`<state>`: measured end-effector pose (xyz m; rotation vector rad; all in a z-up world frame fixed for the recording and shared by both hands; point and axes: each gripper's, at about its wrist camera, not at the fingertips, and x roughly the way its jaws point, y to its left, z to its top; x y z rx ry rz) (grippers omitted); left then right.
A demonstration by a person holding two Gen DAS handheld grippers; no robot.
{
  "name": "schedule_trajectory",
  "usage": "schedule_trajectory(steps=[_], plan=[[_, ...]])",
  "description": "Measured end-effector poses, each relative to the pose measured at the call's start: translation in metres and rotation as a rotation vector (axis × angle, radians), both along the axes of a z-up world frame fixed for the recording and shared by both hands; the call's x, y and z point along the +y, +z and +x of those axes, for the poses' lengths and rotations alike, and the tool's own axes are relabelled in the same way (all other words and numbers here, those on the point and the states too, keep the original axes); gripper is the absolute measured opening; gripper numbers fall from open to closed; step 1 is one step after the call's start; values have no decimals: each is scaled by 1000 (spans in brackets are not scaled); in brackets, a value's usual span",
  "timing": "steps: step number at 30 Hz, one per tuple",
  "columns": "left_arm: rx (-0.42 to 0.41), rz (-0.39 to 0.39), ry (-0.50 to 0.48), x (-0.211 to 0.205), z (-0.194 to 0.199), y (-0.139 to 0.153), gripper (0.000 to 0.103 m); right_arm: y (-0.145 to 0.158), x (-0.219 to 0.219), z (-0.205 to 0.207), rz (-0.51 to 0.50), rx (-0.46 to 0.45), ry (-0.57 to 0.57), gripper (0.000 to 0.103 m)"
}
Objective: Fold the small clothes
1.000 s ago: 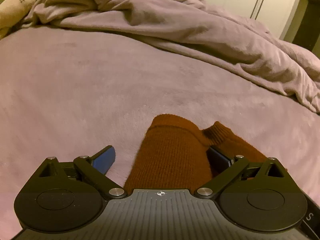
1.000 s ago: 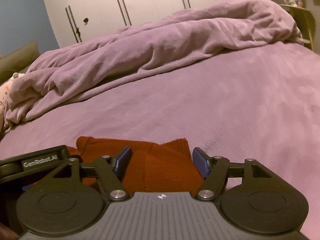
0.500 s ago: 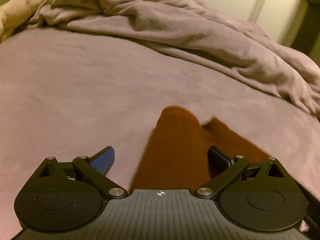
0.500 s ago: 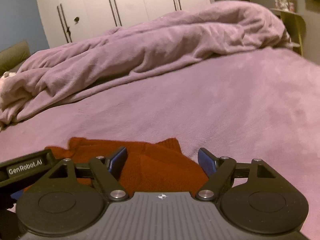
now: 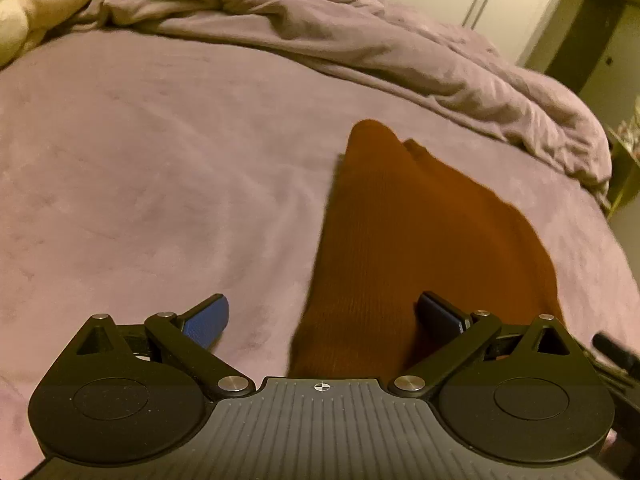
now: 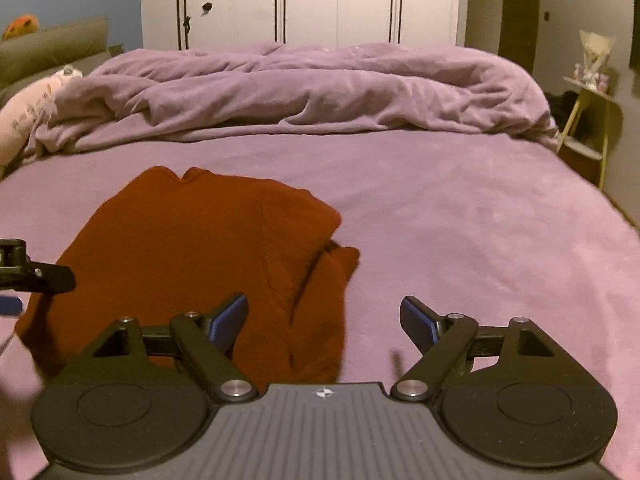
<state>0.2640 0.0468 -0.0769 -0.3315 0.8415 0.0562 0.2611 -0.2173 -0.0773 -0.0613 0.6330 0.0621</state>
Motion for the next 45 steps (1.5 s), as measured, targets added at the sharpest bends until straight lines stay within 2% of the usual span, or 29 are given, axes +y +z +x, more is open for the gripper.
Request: schedule_trajectory(steps=[2, 3, 6, 9, 10, 15, 17, 20, 24, 27, 31, 34, 40, 45], plan=[[17, 15, -6, 0, 0, -2, 103, -8, 6, 3, -78, 21, 33, 93], [29, 24, -3, -1, -1, 2, 103, -12, 6, 7, -87, 38, 42, 96], [54, 99, -29, -7, -11, 21, 103, 4, -2, 17, -14, 116, -7, 97], [56, 191, -60, -14, -34, 27, 103, 25, 3, -3, -77, 106, -23, 98], [62, 211, -54, -15, -41, 27, 103, 26, 4, -14, -83, 129, -17, 98], [121, 240, -64, -20, -83, 22, 103, 11, 0, -74, 75, 316, 61, 99], [129, 260, -73, -21, -96, 23, 103, 5, 1, -95, 104, 385, 61, 99], [127, 305, -88, -22, -108, 31, 103, 7, 4, -115, 107, 420, 52, 99], [99, 348, -86, -26, -109, 48, 103, 23, 11, -121, 89, 404, 40, 99], [101, 341, -102, -29, -104, 60, 103, 44, 18, -119, 97, 368, 19, 99], [95, 346, -115, -34, -98, 71, 103, 69, 33, -113, 41, 307, 42, 99], [93, 364, -120, -37, -95, 75, 103, 79, 41, -107, 10, 300, 48, 99], [77, 380, -132, -39, -93, 80, 103, 88, 45, -98, 21, 298, 4, 99], [77, 375, -141, -40, -90, 78, 103, 82, 40, -92, 40, 318, -44, 99]])
